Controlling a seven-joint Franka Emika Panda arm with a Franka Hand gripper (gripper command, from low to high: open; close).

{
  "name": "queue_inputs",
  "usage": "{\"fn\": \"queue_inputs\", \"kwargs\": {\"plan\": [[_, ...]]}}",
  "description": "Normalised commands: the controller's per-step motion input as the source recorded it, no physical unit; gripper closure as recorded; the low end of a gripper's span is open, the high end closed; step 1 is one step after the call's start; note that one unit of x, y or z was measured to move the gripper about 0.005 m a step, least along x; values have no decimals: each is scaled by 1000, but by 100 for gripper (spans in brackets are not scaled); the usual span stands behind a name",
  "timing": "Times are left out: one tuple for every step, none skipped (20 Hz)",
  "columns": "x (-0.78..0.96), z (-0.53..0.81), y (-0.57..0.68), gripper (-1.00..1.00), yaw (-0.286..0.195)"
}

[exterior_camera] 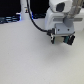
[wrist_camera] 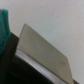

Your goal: Open the kcup holder, insert the kcup into the holder, and close the kcup holder

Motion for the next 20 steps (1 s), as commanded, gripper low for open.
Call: {"fn": "queue_inputs", "kwargs": {"plan": [[-497,28,555,-100,87],[-511,37,554,-100,87],[-530,40,554,-100,87],[-529,53,555,-100,91],[-531,63,548,-100,91],[-534,62,547,-100,91],[-540,56,551,-100,89],[-556,39,555,-100,85],[-578,26,559,-100,78],[-652,17,553,-100,70],[-677,12,555,-100,63],[-719,11,555,-100,52],[-758,10,561,-100,42],[-777,9,563,-100,37],[-803,5,532,-100,40],[-825,-9,491,-100,46],[-841,-12,479,-100,46],[-851,-11,480,-100,45],[-844,-9,483,-100,45],[-869,-11,466,-100,43]]}}
